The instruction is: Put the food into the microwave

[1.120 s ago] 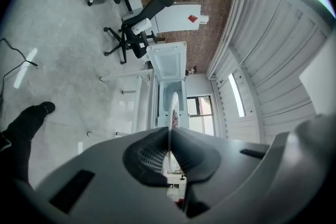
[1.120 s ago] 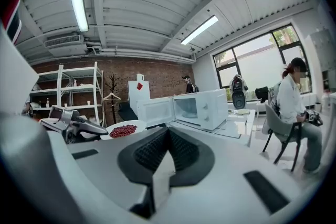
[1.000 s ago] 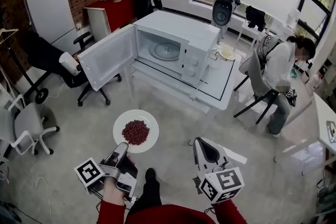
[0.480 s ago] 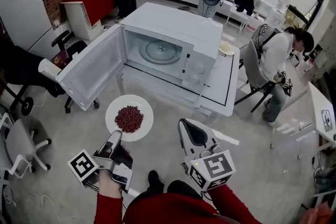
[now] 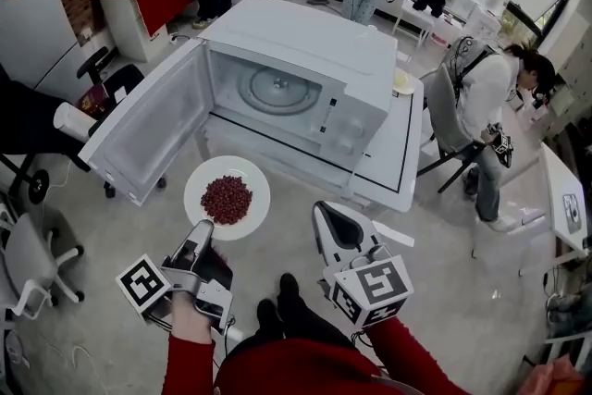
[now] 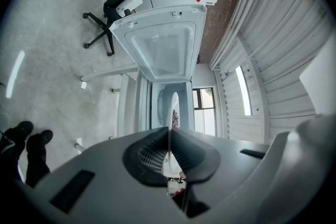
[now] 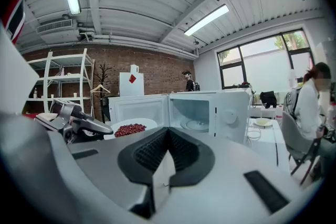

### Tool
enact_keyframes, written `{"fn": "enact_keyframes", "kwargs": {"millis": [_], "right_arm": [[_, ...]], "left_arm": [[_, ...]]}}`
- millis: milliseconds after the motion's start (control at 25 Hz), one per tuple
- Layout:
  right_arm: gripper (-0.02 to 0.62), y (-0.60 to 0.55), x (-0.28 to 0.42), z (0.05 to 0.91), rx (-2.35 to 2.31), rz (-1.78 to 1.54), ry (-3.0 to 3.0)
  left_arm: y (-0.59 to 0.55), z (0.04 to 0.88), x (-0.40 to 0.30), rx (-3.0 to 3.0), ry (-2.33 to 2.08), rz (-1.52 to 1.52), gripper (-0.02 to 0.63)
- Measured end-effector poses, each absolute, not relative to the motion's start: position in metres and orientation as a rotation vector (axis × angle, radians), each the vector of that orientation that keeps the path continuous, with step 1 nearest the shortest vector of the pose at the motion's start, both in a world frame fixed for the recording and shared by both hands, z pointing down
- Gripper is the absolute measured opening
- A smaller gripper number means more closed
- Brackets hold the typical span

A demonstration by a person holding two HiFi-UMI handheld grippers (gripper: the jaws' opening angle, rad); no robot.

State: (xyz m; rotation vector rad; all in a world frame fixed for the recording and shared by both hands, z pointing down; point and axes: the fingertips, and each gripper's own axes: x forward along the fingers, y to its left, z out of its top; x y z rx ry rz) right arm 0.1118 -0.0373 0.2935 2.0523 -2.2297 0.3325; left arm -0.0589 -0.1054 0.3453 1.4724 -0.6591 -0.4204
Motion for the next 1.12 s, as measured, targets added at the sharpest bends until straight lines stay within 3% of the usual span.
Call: {"fn": "enact_keyframes", "kwargs": {"millis": [1120], "right_arm": [[0.014, -0.163, 0.136, 0.413, 1.968, 0.409, -2.129]], "left_arm": [[-0.227, 0.427, 0.04, 1.42, -0.579, -0.516, 0.02]]}}
